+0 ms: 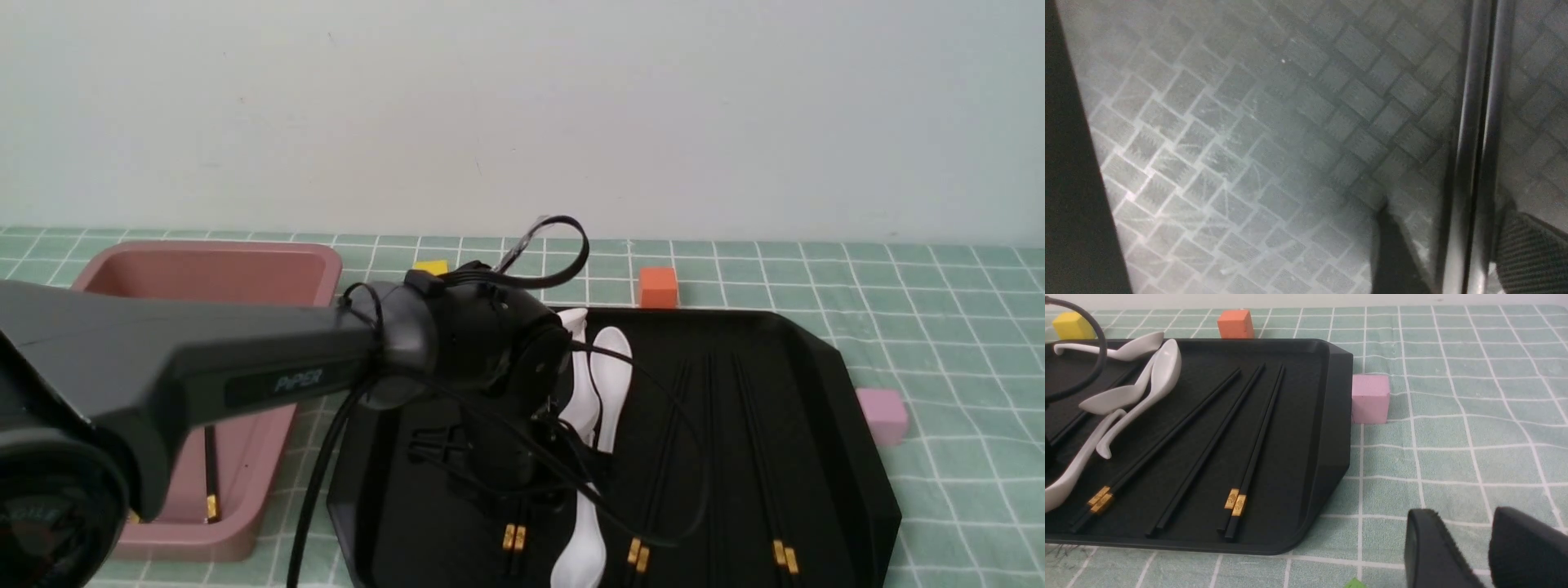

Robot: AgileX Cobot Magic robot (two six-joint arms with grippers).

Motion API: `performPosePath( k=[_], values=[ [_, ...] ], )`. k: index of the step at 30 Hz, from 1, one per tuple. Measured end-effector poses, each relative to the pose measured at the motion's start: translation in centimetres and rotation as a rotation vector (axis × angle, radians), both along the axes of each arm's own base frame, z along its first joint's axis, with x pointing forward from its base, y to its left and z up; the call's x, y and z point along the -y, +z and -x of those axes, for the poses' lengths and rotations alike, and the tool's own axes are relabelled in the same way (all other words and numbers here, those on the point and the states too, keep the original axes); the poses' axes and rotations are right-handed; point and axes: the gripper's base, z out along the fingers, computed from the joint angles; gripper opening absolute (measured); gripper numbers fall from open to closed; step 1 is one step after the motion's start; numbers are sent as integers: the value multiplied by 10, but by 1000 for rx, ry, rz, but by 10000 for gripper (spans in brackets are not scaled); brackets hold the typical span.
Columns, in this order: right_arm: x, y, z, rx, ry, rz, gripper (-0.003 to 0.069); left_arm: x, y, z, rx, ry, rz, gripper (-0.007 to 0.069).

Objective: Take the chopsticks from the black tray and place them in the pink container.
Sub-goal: 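Reach over to the black tray and grasp a pair of chopsticks with the left gripper, then place the chopsticks into the pink bin with the left gripper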

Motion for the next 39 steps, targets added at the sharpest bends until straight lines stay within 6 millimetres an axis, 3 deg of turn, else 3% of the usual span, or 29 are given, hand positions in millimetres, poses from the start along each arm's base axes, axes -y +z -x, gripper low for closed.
performPosePath(
  k=[1,6,14,20,24,26,27,28,32,36,39],
  values=[
    [0,0,0,0,0,0,239,0,0,0,0,0,0,315],
    [0,0,0,0,0,0,240,-3,-1,4,-49,9,-42,120],
    [0,0,0,0,0,0,240,-13,11,15,-135,37,-93,121],
    [0,0,0,0,0,0,240,-24,74,32,-114,45,24,121],
    [0,0,0,0,0,0,240,-66,128,33,-76,78,111,121],
    [0,0,0,0,0,0,240,-83,140,31,-63,102,114,121],
    [0,0,0,0,0,0,240,-112,151,26,-50,156,112,121],
    [0,0,0,0,0,0,240,-126,157,25,-41,177,110,121],
    [0,0,0,0,0,0,240,-191,160,13,-27,324,87,121],
    [0,0,0,0,0,0,240,-229,144,1,-7,435,82,121],
    [0,0,0,0,0,0,240,-242,129,-8,11,462,71,121]
  ],
)
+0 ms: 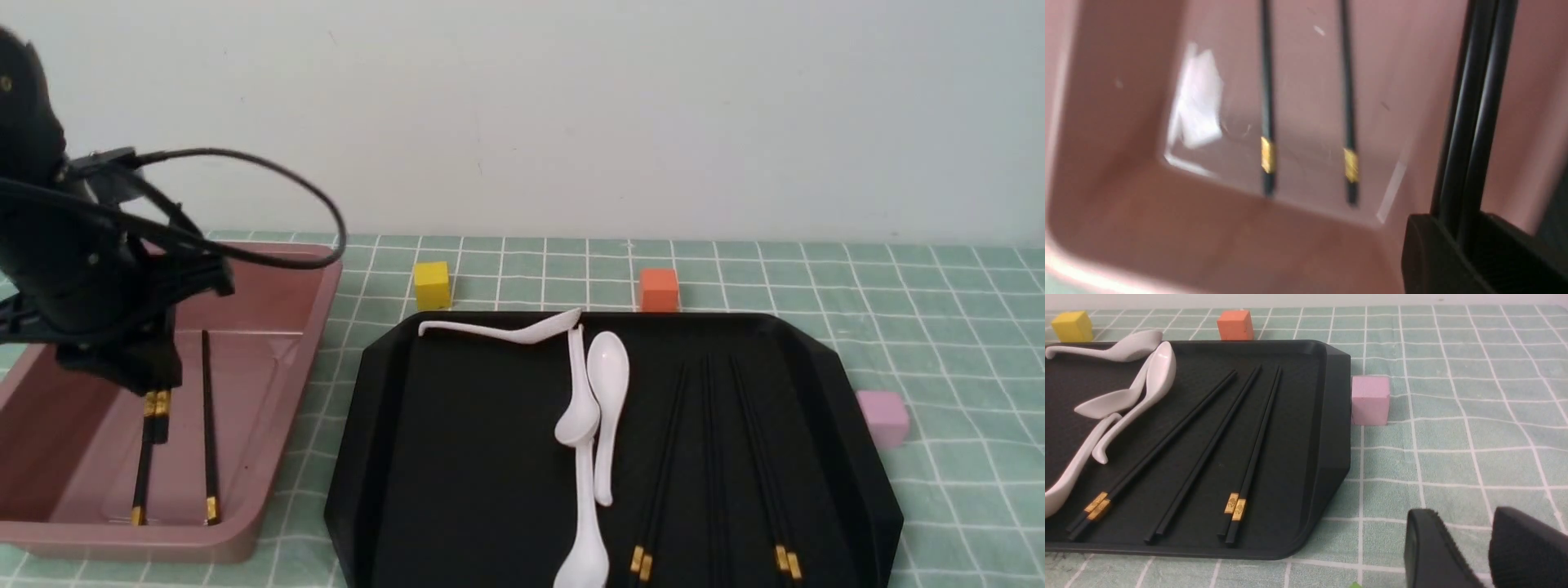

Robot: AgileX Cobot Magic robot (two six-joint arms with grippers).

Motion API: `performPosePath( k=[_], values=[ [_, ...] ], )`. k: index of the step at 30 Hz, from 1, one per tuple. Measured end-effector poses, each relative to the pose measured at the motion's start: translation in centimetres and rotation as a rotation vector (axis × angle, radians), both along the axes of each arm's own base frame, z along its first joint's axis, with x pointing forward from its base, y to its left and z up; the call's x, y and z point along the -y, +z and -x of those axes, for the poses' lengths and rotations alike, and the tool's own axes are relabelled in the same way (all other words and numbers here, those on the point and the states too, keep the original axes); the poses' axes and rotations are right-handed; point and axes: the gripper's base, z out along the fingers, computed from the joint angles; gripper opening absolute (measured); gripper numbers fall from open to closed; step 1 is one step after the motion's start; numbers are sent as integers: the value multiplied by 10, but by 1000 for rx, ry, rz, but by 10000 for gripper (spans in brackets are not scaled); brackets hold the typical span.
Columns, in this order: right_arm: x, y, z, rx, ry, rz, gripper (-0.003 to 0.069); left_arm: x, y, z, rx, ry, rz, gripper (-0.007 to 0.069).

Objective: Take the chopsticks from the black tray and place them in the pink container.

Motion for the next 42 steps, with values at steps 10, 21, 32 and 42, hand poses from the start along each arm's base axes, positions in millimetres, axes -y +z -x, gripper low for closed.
performPosePath(
  k=[10,21,32,42],
  values=[
    [0,0,0,0,0,0,240,-8,-56,-30,-63,-38,-95,150],
    [0,0,0,0,0,0,240,-8,-27,-17,-13,-14,-75,227],
    [0,0,0,0,0,0,240,-4,34,79,118,-42,5,-13],
    [0,0,0,0,0,0,240,3,-5,208,405,-85,130,-13]
  ],
)
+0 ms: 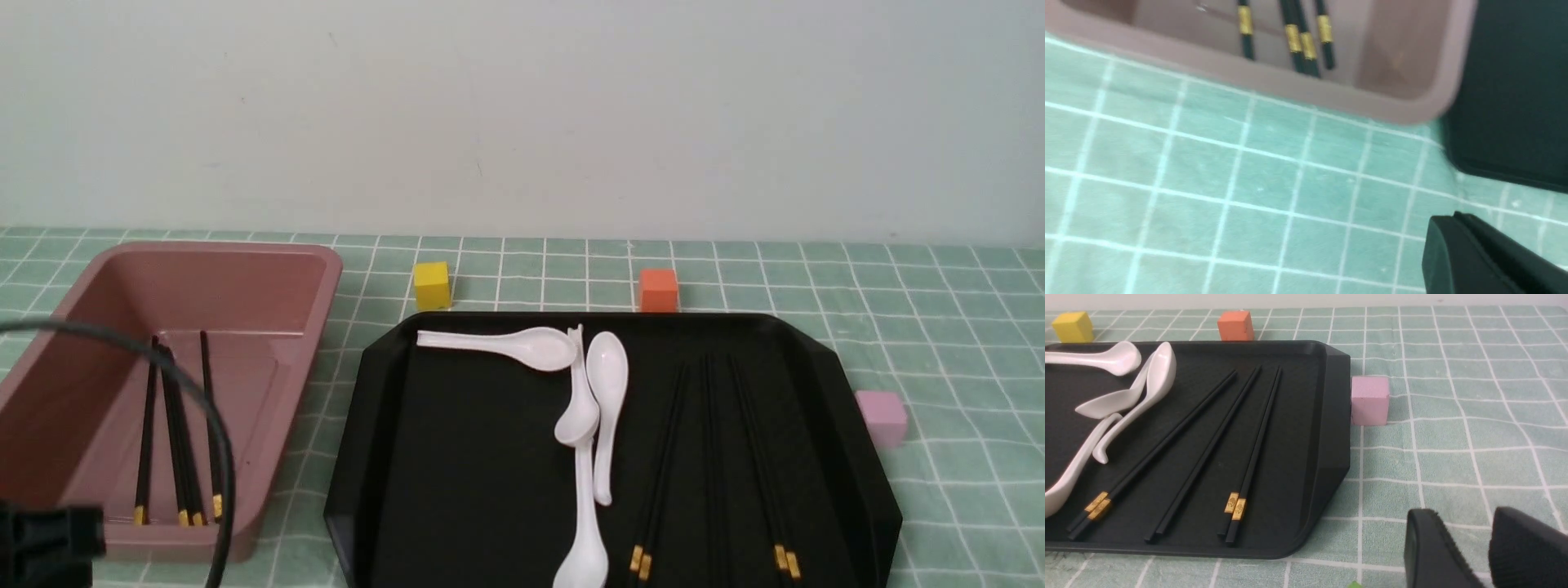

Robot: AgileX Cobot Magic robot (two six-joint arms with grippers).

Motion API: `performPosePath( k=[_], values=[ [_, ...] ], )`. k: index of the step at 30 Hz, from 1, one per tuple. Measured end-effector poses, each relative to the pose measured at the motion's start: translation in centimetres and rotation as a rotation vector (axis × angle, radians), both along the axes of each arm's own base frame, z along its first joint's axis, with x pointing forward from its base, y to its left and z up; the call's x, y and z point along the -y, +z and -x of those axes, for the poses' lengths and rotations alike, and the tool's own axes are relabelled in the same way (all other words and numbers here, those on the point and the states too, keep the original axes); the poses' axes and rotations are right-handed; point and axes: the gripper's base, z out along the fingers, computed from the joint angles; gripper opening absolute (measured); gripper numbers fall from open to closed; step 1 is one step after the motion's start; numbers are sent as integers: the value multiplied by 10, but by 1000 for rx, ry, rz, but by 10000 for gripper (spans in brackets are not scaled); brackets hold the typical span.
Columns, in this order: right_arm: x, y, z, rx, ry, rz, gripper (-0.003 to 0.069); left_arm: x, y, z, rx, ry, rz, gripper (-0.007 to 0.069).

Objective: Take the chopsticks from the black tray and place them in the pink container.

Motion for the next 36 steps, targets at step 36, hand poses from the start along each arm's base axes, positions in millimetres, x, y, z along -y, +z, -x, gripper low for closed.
performPosePath(
  k=[36],
  values=[
    [0,0,0,0,0,0,240,-12,-21,60,589,73,-70,-12]
  ],
)
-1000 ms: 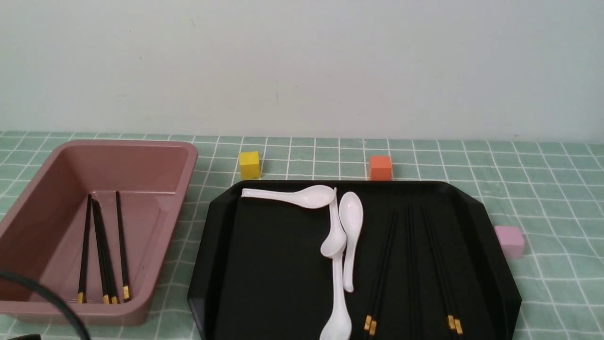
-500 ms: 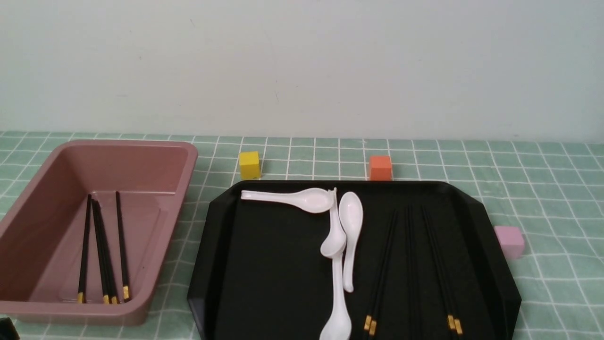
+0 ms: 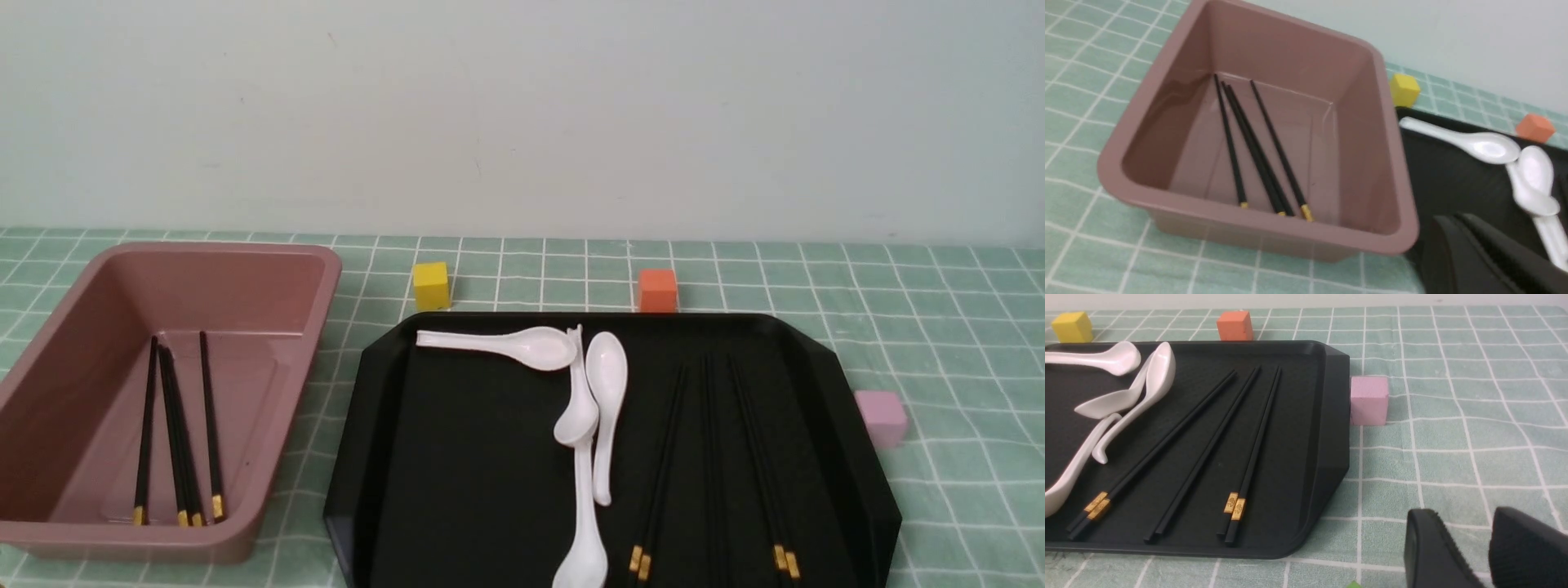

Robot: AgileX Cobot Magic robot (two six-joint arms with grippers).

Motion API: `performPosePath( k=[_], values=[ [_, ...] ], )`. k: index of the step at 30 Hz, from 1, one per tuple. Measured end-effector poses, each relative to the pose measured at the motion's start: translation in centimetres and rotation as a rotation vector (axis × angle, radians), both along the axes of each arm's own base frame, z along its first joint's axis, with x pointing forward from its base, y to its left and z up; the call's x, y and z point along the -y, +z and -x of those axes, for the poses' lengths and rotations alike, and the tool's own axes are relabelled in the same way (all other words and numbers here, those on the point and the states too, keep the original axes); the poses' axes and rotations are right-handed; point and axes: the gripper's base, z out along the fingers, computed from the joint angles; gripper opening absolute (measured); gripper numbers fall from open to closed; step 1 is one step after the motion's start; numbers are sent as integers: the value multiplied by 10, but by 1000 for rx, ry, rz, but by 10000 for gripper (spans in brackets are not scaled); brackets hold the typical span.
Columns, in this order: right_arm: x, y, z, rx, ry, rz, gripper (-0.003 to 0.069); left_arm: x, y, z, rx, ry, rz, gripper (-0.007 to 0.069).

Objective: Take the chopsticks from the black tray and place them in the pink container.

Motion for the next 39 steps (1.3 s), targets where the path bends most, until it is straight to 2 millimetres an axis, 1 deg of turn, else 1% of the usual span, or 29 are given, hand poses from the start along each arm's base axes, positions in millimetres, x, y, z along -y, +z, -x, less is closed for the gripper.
performPosePath(
  k=[1,2,6,9,12,39],
  values=[
    [0,0,0,0,0,0,240,0,-7,1,-4,2,-6,-12],
    [0,0,0,0,0,0,240,0,-9,1,-5,3,-8,-12],
    [0,0,0,0,0,0,240,-2,-49,6,2,10,-15,-9],
    [0,0,0,0,0,0,240,-2,-72,8,-5,12,-19,-8],
    [0,0,0,0,0,1,240,-2,-84,9,-24,12,-24,-6],
    [0,0,0,0,0,1,240,-2,-84,9,-8,14,-26,21]
  ],
)
